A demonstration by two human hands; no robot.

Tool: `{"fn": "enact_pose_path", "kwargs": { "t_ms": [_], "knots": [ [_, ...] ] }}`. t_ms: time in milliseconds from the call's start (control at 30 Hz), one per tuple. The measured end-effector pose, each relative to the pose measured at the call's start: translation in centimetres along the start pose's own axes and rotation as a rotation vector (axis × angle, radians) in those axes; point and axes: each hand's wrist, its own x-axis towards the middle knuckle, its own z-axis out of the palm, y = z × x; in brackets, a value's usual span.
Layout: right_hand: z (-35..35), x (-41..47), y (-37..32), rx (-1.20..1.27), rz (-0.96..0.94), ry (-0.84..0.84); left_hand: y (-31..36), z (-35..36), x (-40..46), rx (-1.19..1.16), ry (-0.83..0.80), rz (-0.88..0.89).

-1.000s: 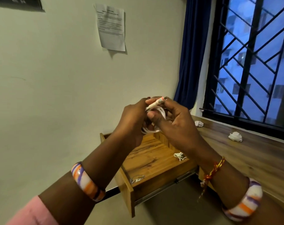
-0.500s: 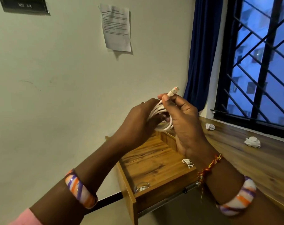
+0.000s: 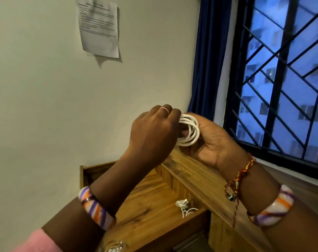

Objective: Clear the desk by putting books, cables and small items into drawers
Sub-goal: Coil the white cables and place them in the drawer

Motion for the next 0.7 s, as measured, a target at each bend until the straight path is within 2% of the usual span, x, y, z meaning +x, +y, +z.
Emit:
{"fn": "enact_pose_path", "kwargs": {
  "t_ms": [100, 167, 333, 433, 567, 700],
  "knots": [
    [-3.3, 1.3, -0.3, -0.069, -0.032, -0.082, 0.3, 3.0, 1.2, 0.033, -0.112, -0.132],
    [-5.4, 2.0, 0.8, -0.196, -0.122, -0.122, 0.6, 6.0, 1.4, 0.065, -0.114, -0.182],
    [-9.5, 4.7, 1.3, -0.447, -0.288, 0.086, 3.4, 10.5, 3.0, 0.063, -0.106, -0.122],
    [-12.1, 6.2, 0.2, -0.586, -0.383, 0.182, 5.5, 13.3, 4.5, -0.010, -0.189, -0.050],
    [-16.9, 8.4, -1.8, -0.754, -0.442, 0.336, 7.7, 18.0, 6.8, -0.180, -0.233, -0.092],
    [-21.9, 10.0, -5.0, -0.841, -0.364, 0.389, 9.4, 23.8, 9.4, -0.586, -0.381, -0.210]
  ]
}}
